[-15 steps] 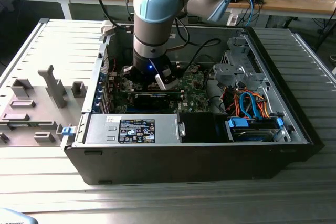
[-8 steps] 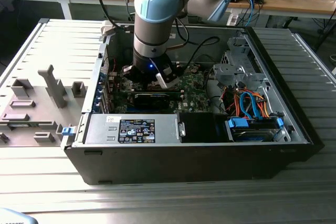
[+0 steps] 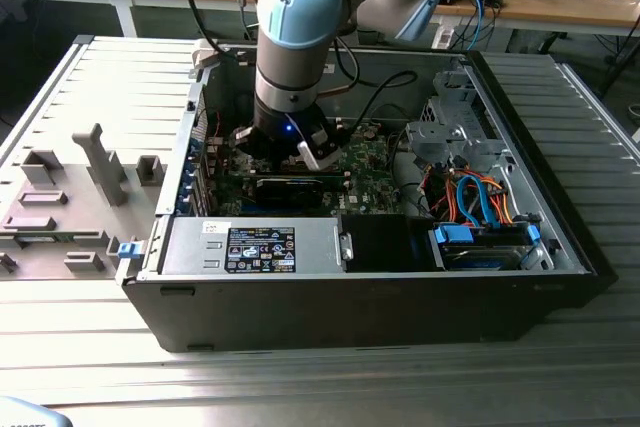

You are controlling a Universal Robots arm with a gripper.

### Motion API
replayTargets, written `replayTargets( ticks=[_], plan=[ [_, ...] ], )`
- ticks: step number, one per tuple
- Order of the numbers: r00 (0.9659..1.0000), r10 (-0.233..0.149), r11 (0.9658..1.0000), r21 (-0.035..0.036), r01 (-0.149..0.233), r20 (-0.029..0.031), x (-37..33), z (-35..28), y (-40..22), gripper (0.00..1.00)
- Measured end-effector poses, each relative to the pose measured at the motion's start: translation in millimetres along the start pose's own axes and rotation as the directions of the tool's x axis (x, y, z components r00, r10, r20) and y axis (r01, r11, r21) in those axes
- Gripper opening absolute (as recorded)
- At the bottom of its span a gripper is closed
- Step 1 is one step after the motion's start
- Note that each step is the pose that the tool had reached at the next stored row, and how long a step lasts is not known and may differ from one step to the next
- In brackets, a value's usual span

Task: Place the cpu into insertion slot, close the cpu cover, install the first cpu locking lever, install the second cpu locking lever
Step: 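Install the second cpu locking lever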

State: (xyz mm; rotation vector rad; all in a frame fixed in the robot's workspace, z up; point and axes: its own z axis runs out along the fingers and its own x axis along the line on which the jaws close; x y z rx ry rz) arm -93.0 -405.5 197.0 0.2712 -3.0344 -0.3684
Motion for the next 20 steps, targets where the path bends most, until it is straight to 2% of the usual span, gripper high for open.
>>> replayTargets(
  ticks=[1, 3, 7, 12, 16, 18, 20],
  plan=[
    [1.0000, 0.000, 1.0000, 0.0016, 0.000, -0.0002, -0.1, 0.1, 0.0, 0.11],
    [1.0000, 0.001, 0.9999, 0.0109, -0.001, -0.0014, 0.0, -1.9, 0.4, 0.11],
    [1.0000, 0.001, 0.9999, 0.0162, -0.001, -0.0024, -0.7, -4.3, 1.0, 0.11],
    [1.0000, 0.002, 0.9999, 0.0164, -0.002, -0.0038, -13.6, -6.2, 1.6, 0.11],
    [1.0000, 0.002, 0.9999, 0.0161, -0.002, -0.0054, -22.0, -13.8, 2.8, 0.11],
    [0.9999, 0.003, 0.9999, 0.0150, -0.003, -0.0109, -32.3, -19.1, 2.5, 0.11],
    [0.9999, 0.004, 0.9999, 0.0143, -0.004, -0.0148, -37.6, -20.9, 2.1, 0.11]
  ],
)
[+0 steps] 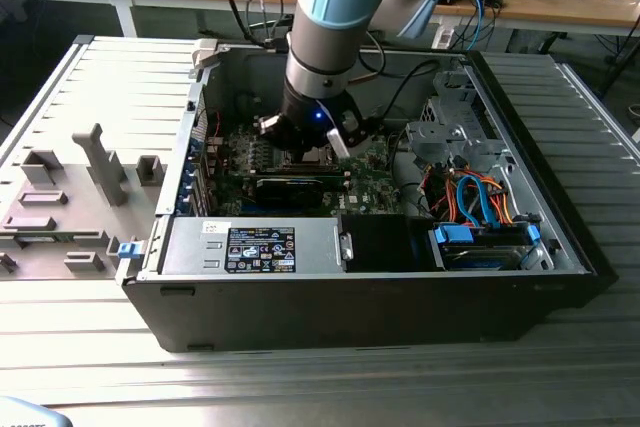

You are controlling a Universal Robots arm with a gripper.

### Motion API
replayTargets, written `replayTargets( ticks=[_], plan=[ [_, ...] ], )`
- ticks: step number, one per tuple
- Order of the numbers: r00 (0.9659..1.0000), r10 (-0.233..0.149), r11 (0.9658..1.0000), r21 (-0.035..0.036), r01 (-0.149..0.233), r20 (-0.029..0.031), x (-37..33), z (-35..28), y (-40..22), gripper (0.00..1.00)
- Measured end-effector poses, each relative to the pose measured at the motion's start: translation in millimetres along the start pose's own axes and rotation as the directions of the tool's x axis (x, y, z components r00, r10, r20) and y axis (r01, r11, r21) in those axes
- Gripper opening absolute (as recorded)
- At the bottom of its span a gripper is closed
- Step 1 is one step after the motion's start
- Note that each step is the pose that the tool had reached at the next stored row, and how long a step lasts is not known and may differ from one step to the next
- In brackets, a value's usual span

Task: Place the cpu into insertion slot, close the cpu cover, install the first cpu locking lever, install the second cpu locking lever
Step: 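Install the second cpu locking lever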

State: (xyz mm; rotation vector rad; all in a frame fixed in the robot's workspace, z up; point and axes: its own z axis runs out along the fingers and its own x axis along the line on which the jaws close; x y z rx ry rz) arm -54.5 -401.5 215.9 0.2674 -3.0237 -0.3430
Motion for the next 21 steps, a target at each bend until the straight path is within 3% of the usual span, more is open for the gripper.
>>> replayTargets(
  ticks=[8, 10, 11, 13, 14, 16, 17, 21],
  plan=[
    [0.9995, 0.007, 1.0000, -0.0055, -0.007, -0.0302, -30.5, -6.4, -2.9, 0.11],
    [0.9995, 0.007, 1.0000, -0.0039, -0.007, -0.0310, -32.1, -10.4, -0.7, 0.11],
    [0.9995, 0.008, 1.0000, 0.0026, -0.008, -0.0321, -32.3, -15.9, 2.9, 0.11],
    [0.9994, 0.009, 0.9999, 0.0126, -0.009, -0.0337, -32.5, -19.9, 6.9, 0.11],
    [0.9993, 0.011, 0.9996, 0.0248, -0.010, -0.0355, -32.9, -22.1, 11.0, 0.11],
    [0.9992, 0.013, 0.9993, 0.0361, -0.012, -0.0372, -33.3, -23.5, 14.2, 0.11],
    [0.9992, 0.014, 0.9989, 0.0454, -0.012, -0.0387, -33.7, -24.1, 17.1, 0.11],
    [0.9990, 0.017, 0.9977, 0.0668, -0.015, -0.0419, -35.1, -23.9, 25.1, 0.11]
  ],
)
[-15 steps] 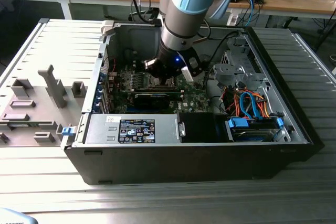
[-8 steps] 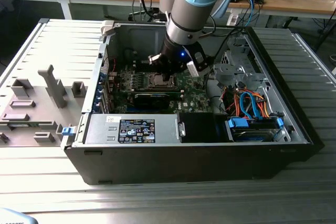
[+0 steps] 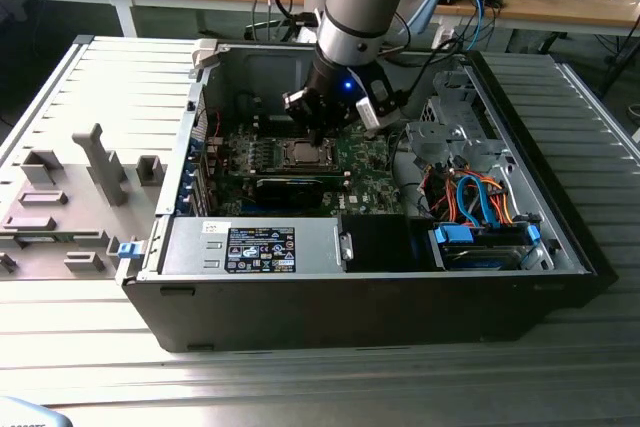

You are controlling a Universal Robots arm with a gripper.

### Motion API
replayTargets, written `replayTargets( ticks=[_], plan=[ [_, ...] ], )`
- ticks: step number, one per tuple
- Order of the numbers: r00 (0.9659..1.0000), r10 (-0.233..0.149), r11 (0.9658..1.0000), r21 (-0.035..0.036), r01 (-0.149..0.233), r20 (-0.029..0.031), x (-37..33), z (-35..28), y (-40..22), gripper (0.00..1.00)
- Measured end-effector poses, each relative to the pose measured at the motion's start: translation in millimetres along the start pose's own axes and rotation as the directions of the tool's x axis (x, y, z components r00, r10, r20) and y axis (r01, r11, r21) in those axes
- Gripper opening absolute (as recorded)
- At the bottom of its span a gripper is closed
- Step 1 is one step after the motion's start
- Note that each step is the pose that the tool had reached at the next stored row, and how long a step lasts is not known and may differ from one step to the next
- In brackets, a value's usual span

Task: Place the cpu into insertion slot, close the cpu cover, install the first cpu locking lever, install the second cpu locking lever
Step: 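Install the second cpu locking lever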

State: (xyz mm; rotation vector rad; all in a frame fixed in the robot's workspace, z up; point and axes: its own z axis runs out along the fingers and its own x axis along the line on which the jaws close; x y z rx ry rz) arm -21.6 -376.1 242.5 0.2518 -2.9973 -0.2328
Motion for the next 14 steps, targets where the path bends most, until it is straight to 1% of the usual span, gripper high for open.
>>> replayTargets(
  ticks=[2, 4, 5, 6, 7, 8, 9, 10, 12, 14],
  plan=[
    [1.0000, 0.002, 0.9999, 0.0146, -0.002, -0.0023, -0.5, 0.0, 3.6, 0.11],
    [1.0000, 0.006, 0.9991, 0.0425, -0.006, -0.0067, -1.3, -0.1, 8.8, 0.11],
    [0.9999, 0.008, 0.9985, 0.0537, -0.007, -0.0084, -1.5, -0.6, 10.3, 0.11],
    [0.9999, 0.010, 0.9975, 0.0703, -0.009, -0.0108, -1.7, -1.5, 12.5, 0.11],
    [0.9998, 0.015, 0.9949, 0.0997, -0.013, -0.0152, -1.8, -5.3, 16.1, 0.11],
    [0.9997, 0.017, 0.9931, 0.1161, -0.015, -0.0176, -1.6, -8.2, 17.6, 0.11],
    [0.9996, 0.019, 0.9916, 0.1285, -0.017, -0.0193, -1.3, -11.8, 18.8, 0.11],
    [0.9995, 0.022, 0.9888, 0.1480, -0.019, -0.0220, -0.5, -20.5, 21.3, 0.11],
    [0.9994, 0.026, 0.9855, 0.1684, -0.021, -0.0247, 0.8, -33.0, 24.2, 0.11],
    [0.9993, 0.027, 0.9837, 0.1785, -0.022, -0.0262, 1.7, -41.9, 26.1, 0.11]
  ],
)
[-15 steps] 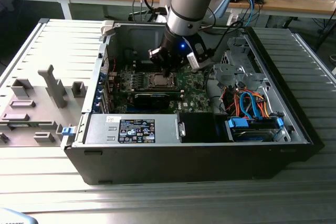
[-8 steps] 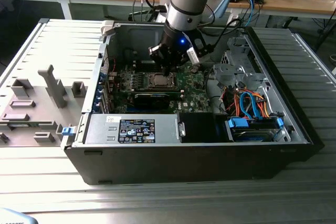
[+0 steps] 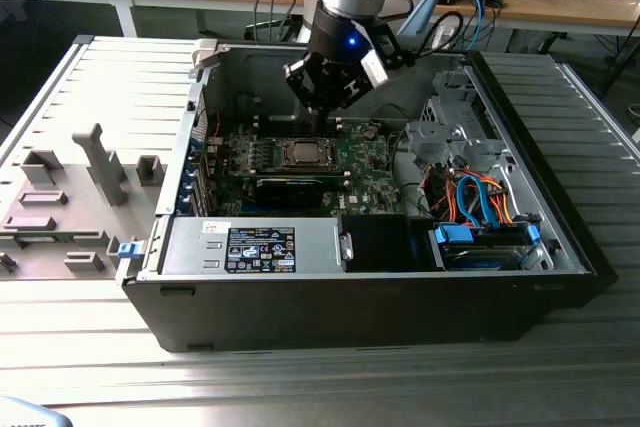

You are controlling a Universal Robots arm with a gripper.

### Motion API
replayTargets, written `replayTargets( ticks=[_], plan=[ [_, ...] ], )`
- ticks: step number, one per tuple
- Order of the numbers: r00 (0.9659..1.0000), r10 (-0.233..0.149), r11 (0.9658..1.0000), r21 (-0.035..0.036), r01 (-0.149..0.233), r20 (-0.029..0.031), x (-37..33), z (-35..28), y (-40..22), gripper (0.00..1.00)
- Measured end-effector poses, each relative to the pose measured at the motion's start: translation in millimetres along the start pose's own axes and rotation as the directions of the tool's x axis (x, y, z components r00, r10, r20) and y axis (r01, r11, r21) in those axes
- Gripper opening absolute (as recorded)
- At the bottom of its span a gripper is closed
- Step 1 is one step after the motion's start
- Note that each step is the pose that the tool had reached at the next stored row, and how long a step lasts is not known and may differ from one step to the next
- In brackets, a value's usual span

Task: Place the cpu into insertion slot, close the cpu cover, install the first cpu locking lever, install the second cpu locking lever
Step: 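Install the second cpu locking lever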

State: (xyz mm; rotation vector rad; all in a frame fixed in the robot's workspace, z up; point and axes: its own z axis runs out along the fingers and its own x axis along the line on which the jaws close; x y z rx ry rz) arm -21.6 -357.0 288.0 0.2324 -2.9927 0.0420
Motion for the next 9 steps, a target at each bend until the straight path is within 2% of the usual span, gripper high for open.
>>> replayTargets(
  ticks=[1, 2, 9],
  plan=[
    [1.0000, 0.001, 1.0000, 0.0070, -0.001, -0.0011, 0.7, -5.5, 0.3, 0.11],
    [1.0000, 0.001, 1.0000, 0.0095, -0.001, -0.0015, 0.9, -8.0, 0.5, 0.11],
    [1.0000, 0.001, 1.0000, 0.0096, -0.001, -0.0015, 1.1, -8.5, 0.6, 0.11]
  ],
)
